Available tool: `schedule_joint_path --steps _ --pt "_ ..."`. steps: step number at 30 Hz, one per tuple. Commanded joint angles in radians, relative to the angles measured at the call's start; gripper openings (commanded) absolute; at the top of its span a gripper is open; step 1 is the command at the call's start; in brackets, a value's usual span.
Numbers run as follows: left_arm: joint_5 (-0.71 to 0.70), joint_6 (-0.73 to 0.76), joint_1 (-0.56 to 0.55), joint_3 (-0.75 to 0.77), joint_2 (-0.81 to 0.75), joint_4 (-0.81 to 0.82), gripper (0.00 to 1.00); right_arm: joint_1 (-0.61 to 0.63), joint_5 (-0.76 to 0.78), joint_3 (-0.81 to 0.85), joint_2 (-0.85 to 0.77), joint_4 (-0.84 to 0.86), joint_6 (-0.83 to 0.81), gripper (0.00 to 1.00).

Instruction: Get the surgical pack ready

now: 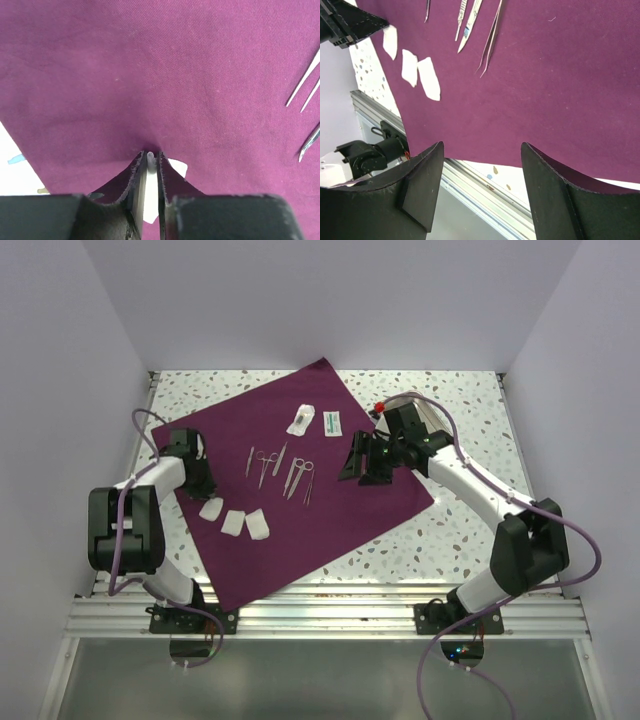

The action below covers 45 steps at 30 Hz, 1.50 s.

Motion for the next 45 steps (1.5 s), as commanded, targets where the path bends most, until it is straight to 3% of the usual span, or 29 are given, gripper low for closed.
schedule_joint_path --steps 1,7,16,20,24,31,45 --pt "-0.038 -0.004 -0.008 0.053 -0.02 -0.022 0.16 0.001 -0.015 0.009 0.001 0.006 -0.019 0.67" --pt "-0.021 -0.041 -0.008 0.108 -0.107 -0.147 0.15 0.0 -0.014 0.017 0.001 0.003 -0.021 0.67" --pt "0.079 -0.142 -0.025 0.041 -0.256 -0.263 0.14 0.001 -0.027 0.015 0.012 0.016 -0.013 0.67" --pt "0.114 -0.158 -0.036 0.024 -0.281 -0.314 0.14 0.0 -0.029 0.012 0.015 0.024 -0.01 0.67" --pt "0.102 -0.159 -0.046 0.055 -0.298 -0.361 0.06 0.0 -0.029 0.011 0.016 0.023 -0.013 0.67" --pt "0.114 -0.174 -0.055 0.076 -0.362 -0.449 0.07 0.0 -0.032 0.017 0.024 0.021 -0.013 0.67" --pt "0.189 -0.188 -0.055 0.024 -0.293 -0.388 0.08 0.0 -0.029 0.017 0.03 0.024 -0.004 0.67"
